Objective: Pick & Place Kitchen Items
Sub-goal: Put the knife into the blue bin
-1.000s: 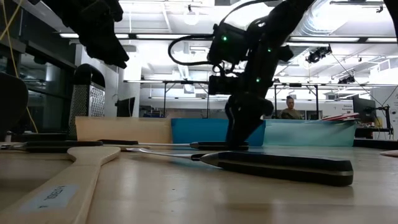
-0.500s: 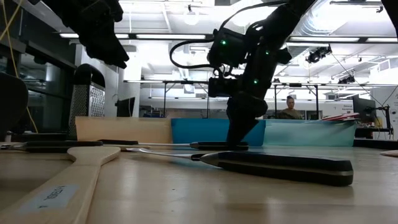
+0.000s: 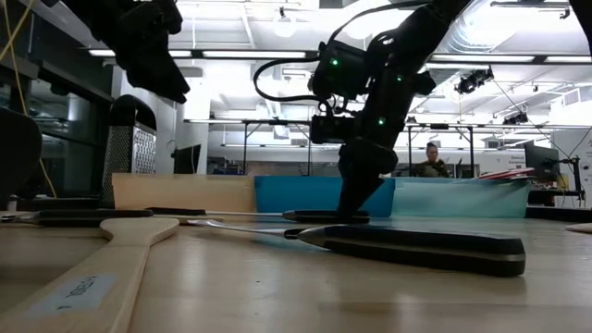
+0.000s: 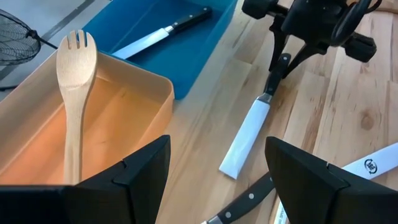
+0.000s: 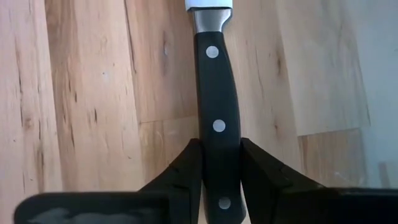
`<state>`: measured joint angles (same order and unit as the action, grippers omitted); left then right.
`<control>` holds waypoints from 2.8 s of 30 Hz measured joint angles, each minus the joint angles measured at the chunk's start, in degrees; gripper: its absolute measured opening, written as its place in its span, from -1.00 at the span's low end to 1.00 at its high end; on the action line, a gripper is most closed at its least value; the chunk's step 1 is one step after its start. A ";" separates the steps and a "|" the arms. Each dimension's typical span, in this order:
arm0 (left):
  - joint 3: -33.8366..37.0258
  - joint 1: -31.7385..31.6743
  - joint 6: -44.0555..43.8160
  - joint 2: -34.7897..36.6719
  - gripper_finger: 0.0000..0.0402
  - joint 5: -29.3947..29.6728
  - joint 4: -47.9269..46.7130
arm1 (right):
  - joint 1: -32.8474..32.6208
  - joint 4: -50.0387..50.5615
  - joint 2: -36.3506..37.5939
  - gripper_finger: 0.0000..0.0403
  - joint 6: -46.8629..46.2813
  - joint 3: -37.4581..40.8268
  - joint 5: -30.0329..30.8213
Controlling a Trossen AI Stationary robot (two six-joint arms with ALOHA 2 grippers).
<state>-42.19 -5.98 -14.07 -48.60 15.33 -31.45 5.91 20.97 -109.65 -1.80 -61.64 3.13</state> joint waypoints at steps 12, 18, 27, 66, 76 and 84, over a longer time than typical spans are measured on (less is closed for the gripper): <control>0.00 0.00 -0.83 0.00 0.28 -0.02 -0.48 | -1.41 3.36 5.14 -0.63 -1.67 0.39 0.25; 0.00 0.00 -1.05 -0.02 0.28 -0.02 -0.48 | -2.84 4.37 7.70 -0.63 -2.84 0.32 0.52; 0.00 0.00 -1.24 -0.02 0.28 -0.02 -0.63 | -4.11 7.52 12.95 -0.63 -4.46 0.19 3.38; 0.00 0.00 -1.70 -0.02 0.28 -0.02 -0.60 | 14.33 9.25 23.04 -0.63 3.63 0.10 13.27; 0.00 0.00 -1.70 -0.02 0.28 -0.03 -0.61 | 19.16 2.73 23.00 -0.63 4.70 3.17 8.66; 0.00 0.00 -1.70 -0.01 0.28 -0.03 -0.58 | 21.47 -3.78 22.98 -0.63 3.09 7.56 6.06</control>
<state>-42.19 -5.98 -15.77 -48.61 15.31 -32.03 27.38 17.19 -86.67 1.29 -54.08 9.18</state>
